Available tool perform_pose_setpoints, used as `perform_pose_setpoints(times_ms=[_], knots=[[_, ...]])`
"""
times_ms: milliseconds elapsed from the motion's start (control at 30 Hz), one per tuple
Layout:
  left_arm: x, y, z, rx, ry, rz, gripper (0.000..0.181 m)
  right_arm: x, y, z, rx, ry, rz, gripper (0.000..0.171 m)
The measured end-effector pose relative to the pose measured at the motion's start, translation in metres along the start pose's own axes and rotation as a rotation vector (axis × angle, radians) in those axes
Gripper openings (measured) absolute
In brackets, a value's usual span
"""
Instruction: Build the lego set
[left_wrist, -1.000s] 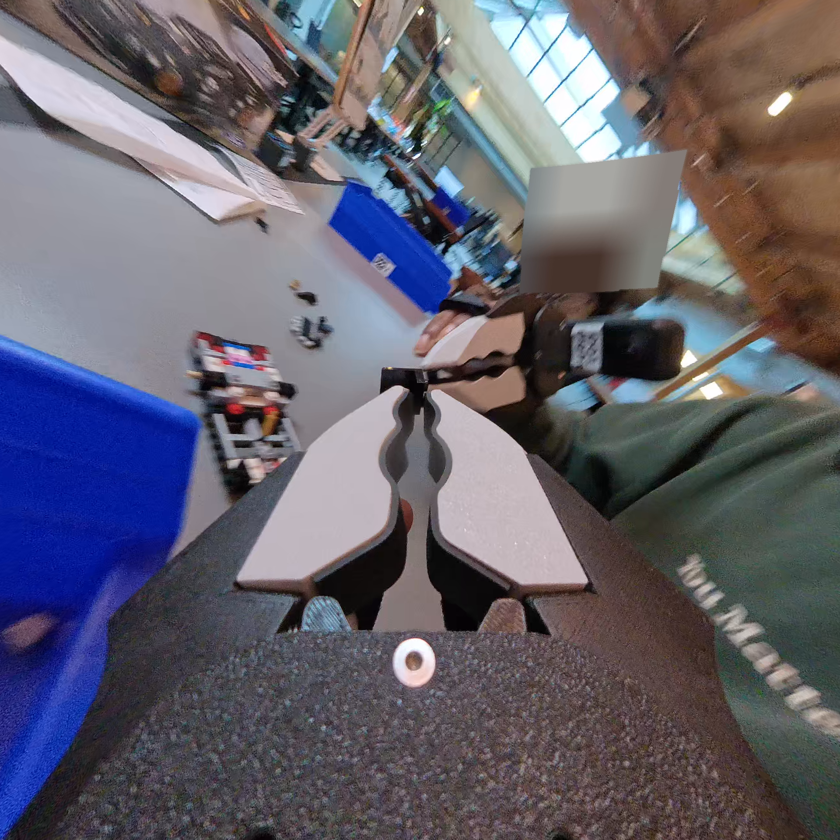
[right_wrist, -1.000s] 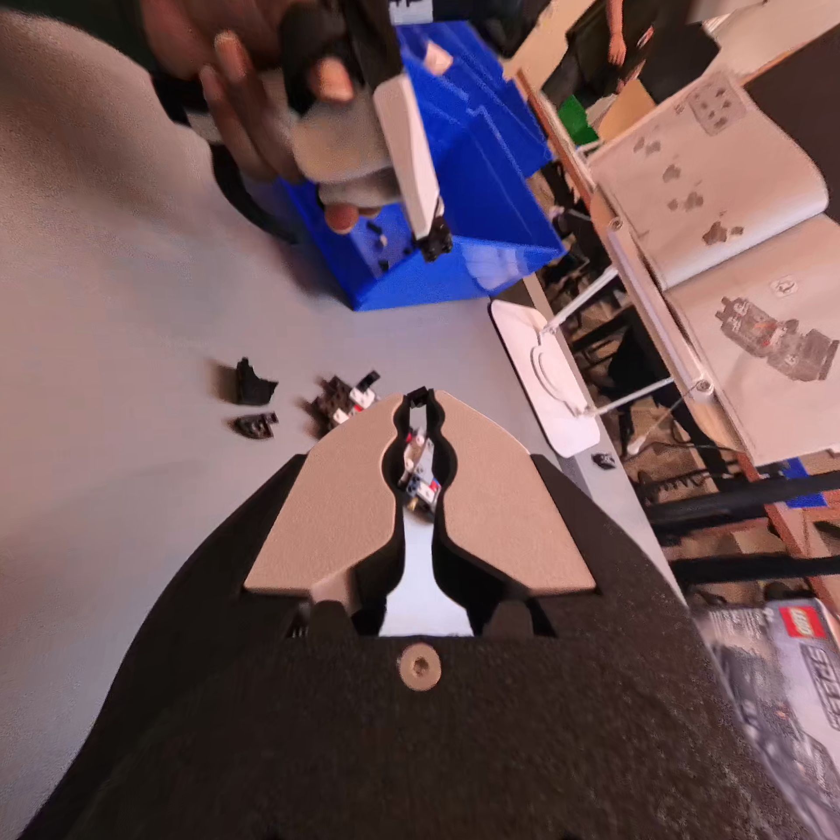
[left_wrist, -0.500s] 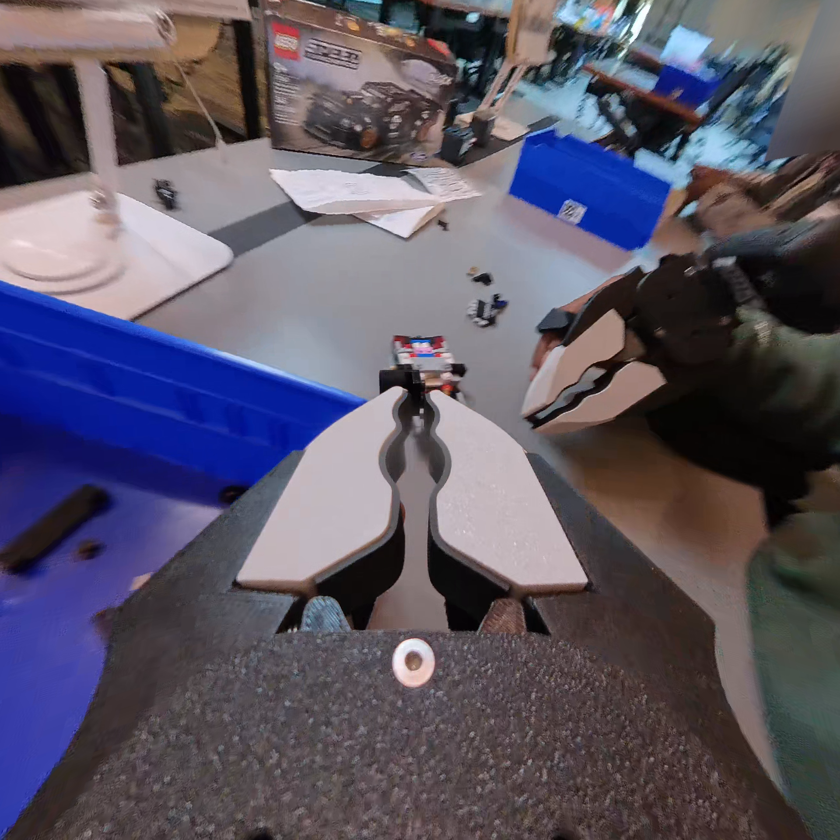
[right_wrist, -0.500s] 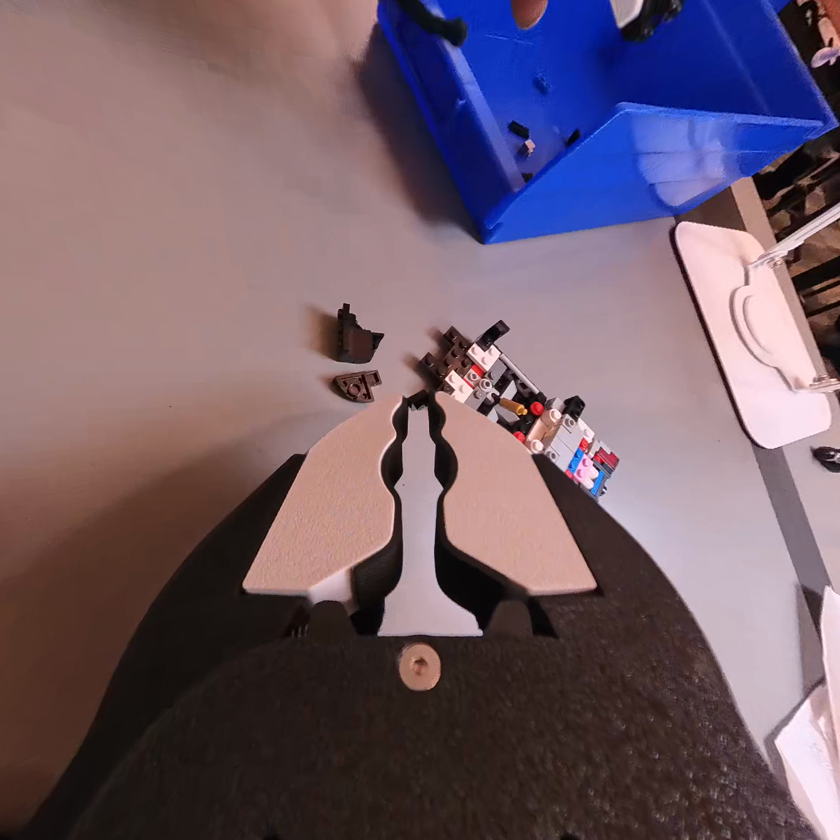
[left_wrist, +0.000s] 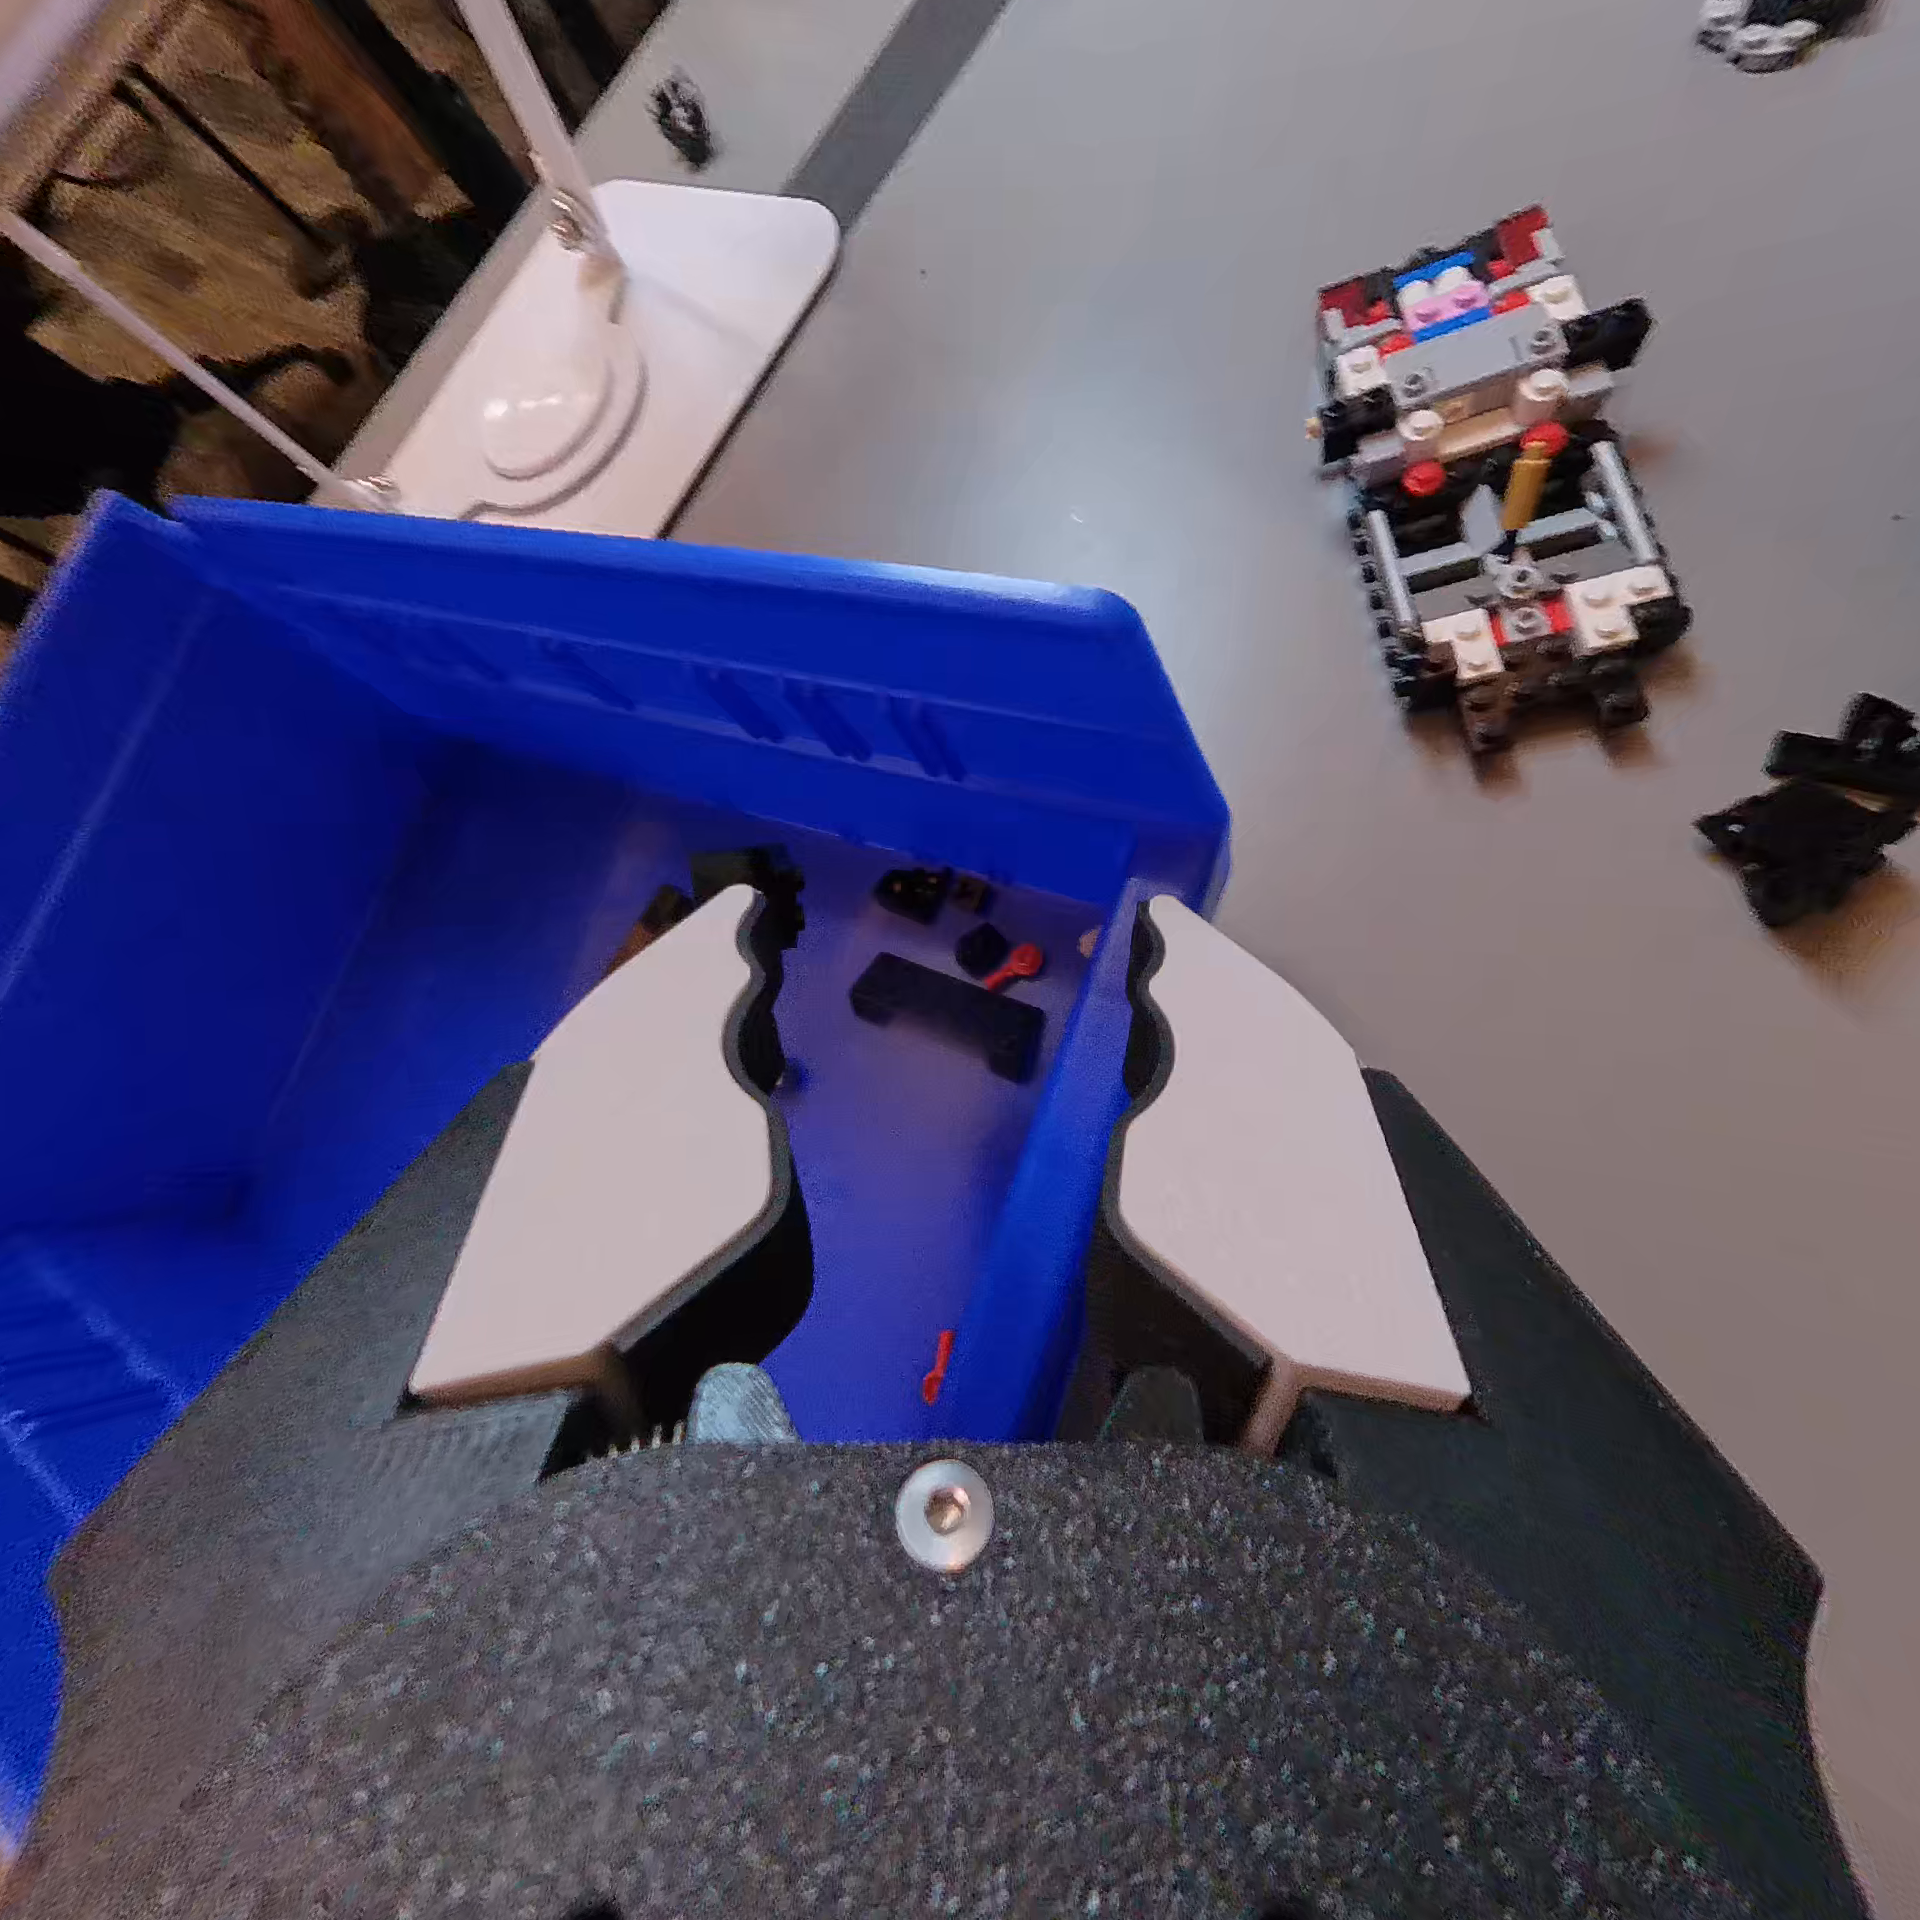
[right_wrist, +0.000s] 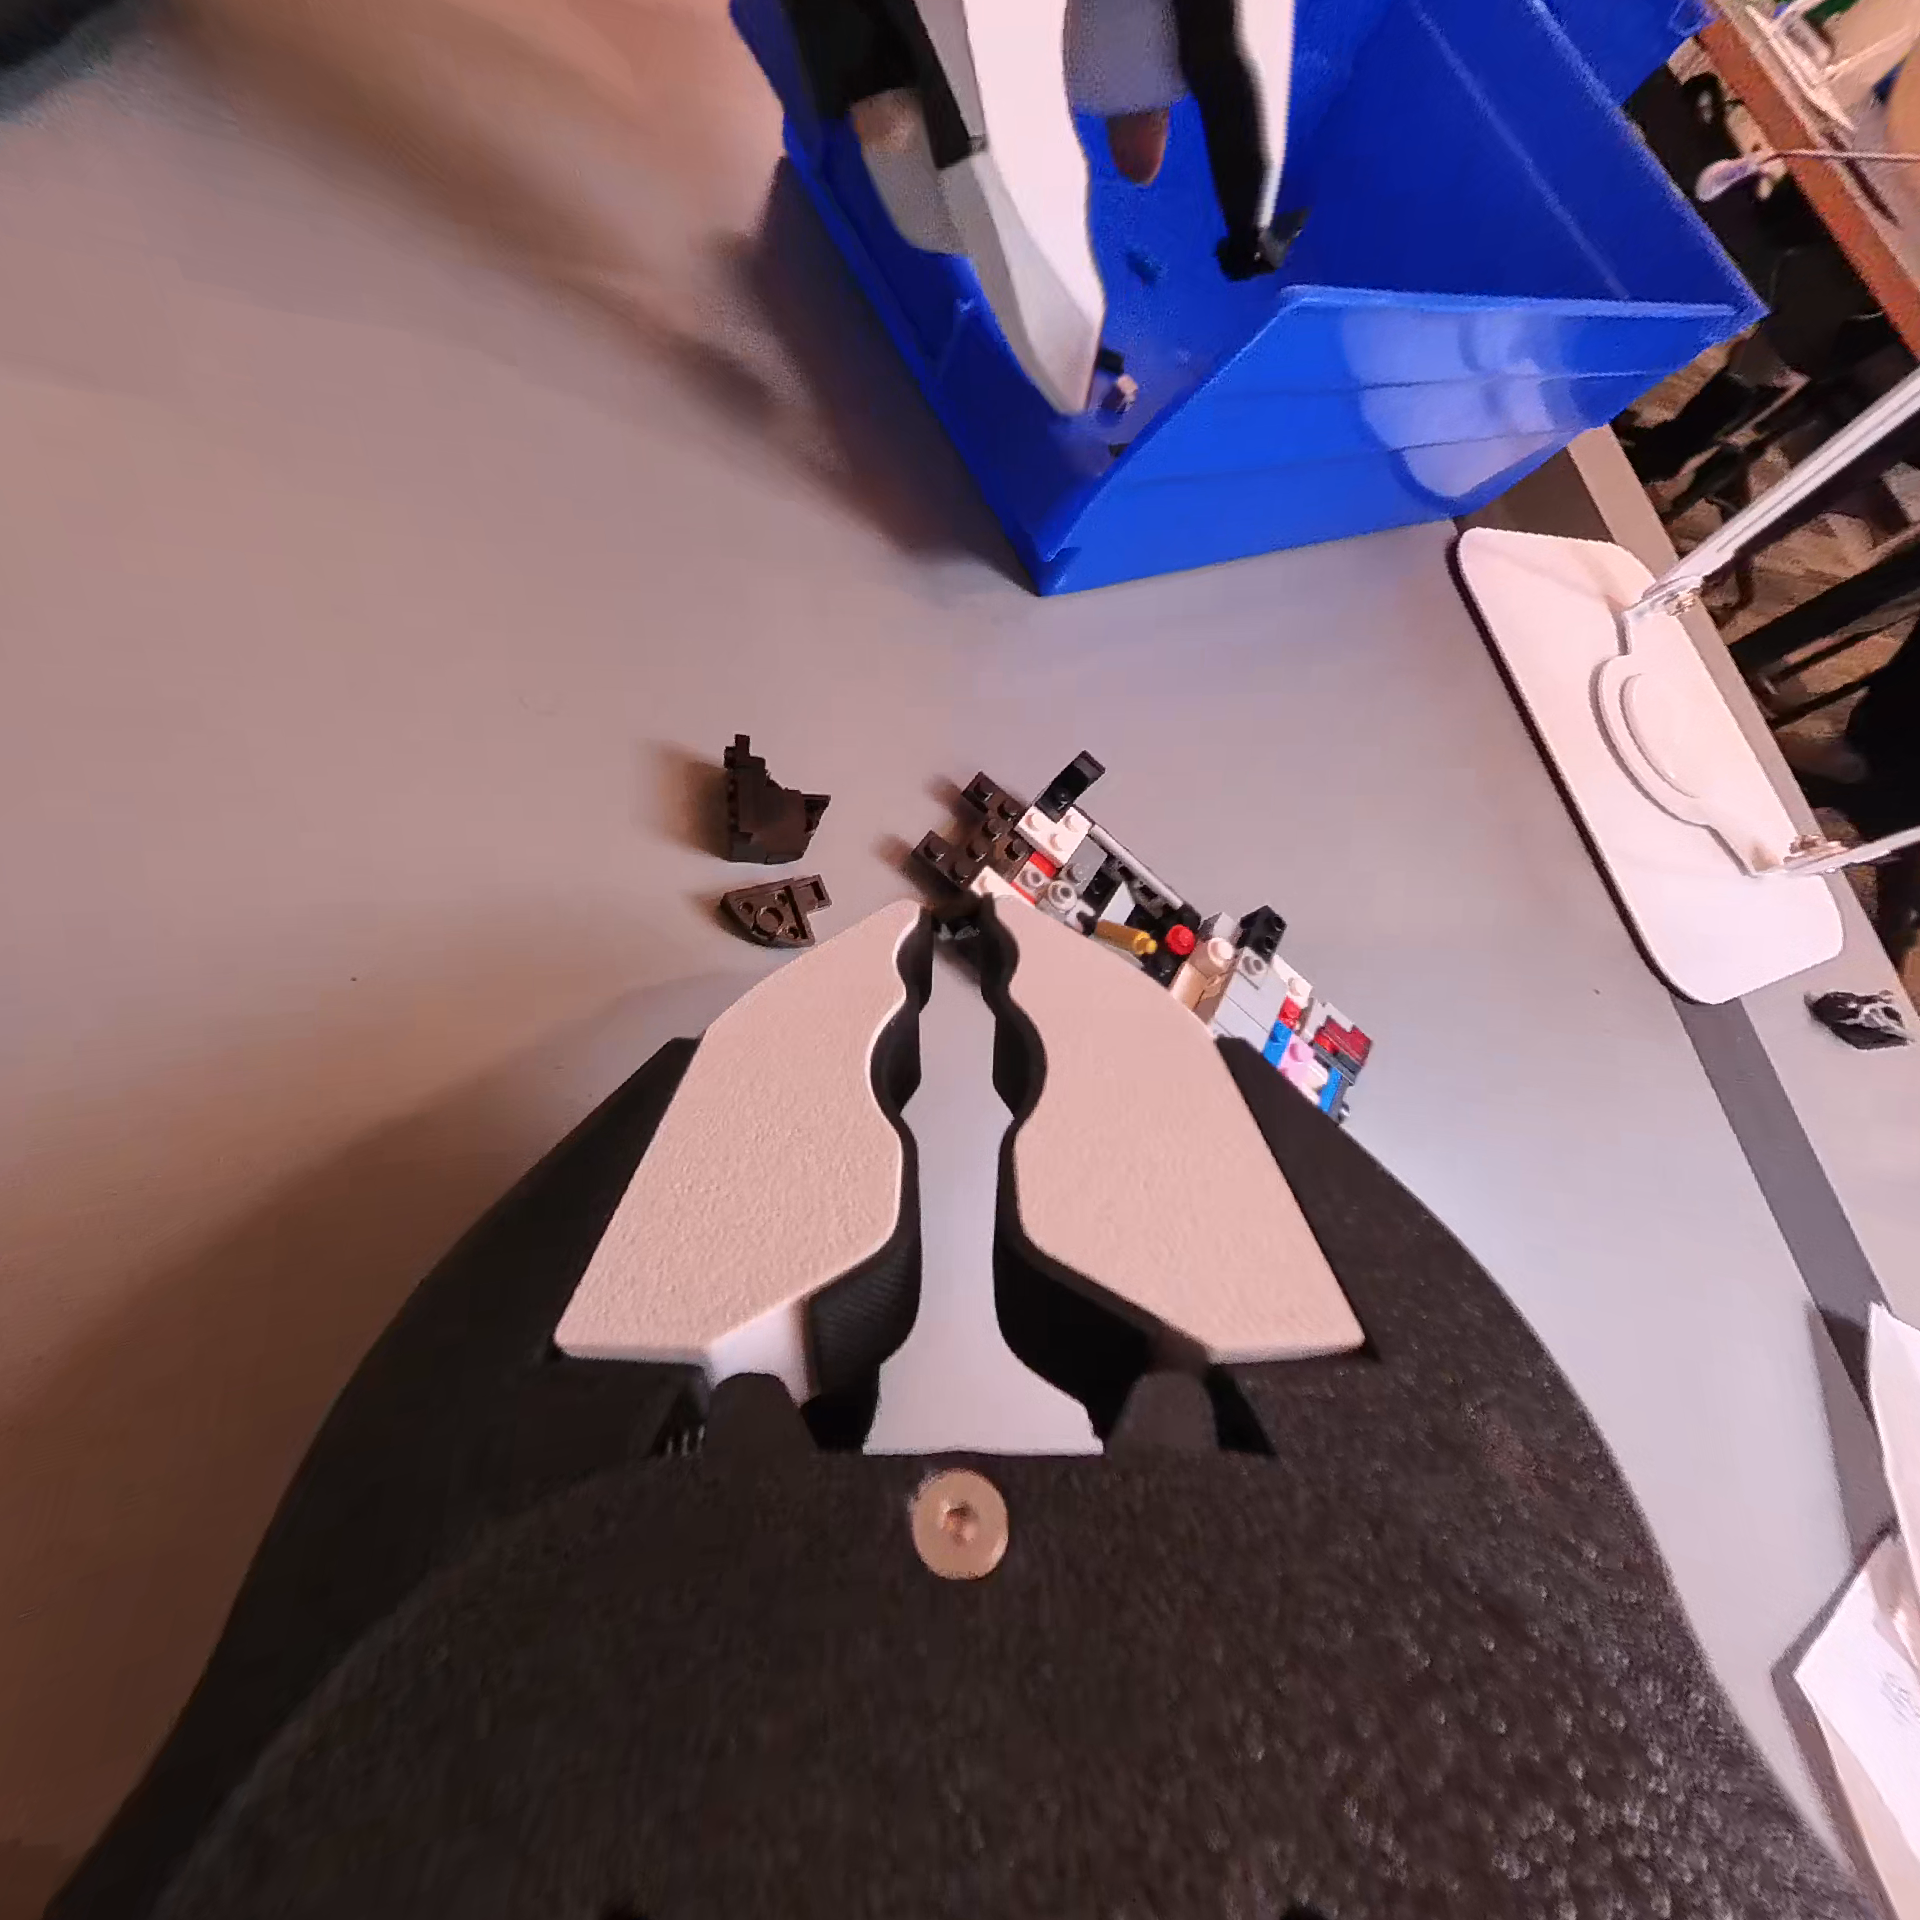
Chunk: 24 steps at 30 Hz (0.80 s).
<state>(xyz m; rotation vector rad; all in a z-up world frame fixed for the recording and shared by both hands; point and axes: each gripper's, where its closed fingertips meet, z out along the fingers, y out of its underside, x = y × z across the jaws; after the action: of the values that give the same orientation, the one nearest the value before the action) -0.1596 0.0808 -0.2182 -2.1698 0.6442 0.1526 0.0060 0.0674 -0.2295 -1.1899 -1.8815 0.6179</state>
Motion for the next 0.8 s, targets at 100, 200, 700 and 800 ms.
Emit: perform_pose_setpoints(times_ms=[100, 200, 700, 800], knots=[[0.021, 0.002, -0.001, -0.003, 0.136, -0.021, 0.061, 0.001, -0.001, 0.000, 0.012, 0.002, 0.011, 0.008], [0.039, -0.004, -0.003, 0.034, 0.231, -0.008, 0.059, 0.000, -0.002, 0.000, 0.021, -0.002, 0.014, 0.008], [0.058, -0.050, -0.018, 0.274, 0.290, -0.017, 0.042, 0.006, -0.017, -0.008, 0.119, 0.011, 0.058, 0.008], [0.087, -0.074, -0.041, 0.402, 0.548, -0.154, 0.034, 0.009, -0.031, -0.017, 0.211, 0.032, 0.058, 0.008]])
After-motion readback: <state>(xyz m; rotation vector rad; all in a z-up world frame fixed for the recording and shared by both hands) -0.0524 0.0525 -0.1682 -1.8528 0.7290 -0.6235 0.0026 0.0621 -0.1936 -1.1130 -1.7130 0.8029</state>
